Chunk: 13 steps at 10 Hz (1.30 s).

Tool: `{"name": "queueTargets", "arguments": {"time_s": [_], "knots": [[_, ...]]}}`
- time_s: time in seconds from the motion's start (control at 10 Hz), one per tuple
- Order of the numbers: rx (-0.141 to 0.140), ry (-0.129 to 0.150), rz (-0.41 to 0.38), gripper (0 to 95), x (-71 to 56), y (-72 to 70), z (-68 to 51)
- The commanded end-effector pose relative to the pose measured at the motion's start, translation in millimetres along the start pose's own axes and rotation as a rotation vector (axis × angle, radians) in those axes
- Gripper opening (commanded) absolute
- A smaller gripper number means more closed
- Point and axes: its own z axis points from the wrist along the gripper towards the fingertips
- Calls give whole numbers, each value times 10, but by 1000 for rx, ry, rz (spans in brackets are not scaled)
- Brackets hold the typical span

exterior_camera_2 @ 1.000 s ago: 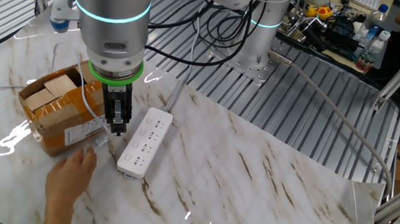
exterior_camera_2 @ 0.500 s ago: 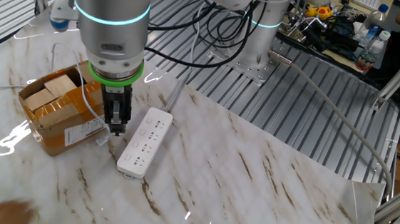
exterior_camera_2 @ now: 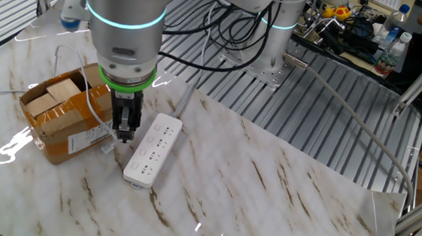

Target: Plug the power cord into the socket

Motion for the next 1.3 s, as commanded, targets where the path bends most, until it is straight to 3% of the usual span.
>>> {"name": "queueTargets", "arguments": {"time_s": [0.1,0.2,0.4,0.5,0.8,0.9,1.1,1.2,1.3], "knots": [[-3,4,98,380,20,-4,11],[8,13,141,380,37,-11,29],[5,16,169,380,73,-23,77],[12,-2,253,380,87,-31,113],[12,-4,348,380,120,-63,180],[14,-11,370,380,124,-55,222],[22,-57,415,380,127,-41,335],[19,-63,439,570,111,-44,425],[17,-61,456,570,86,-58,484]]}}
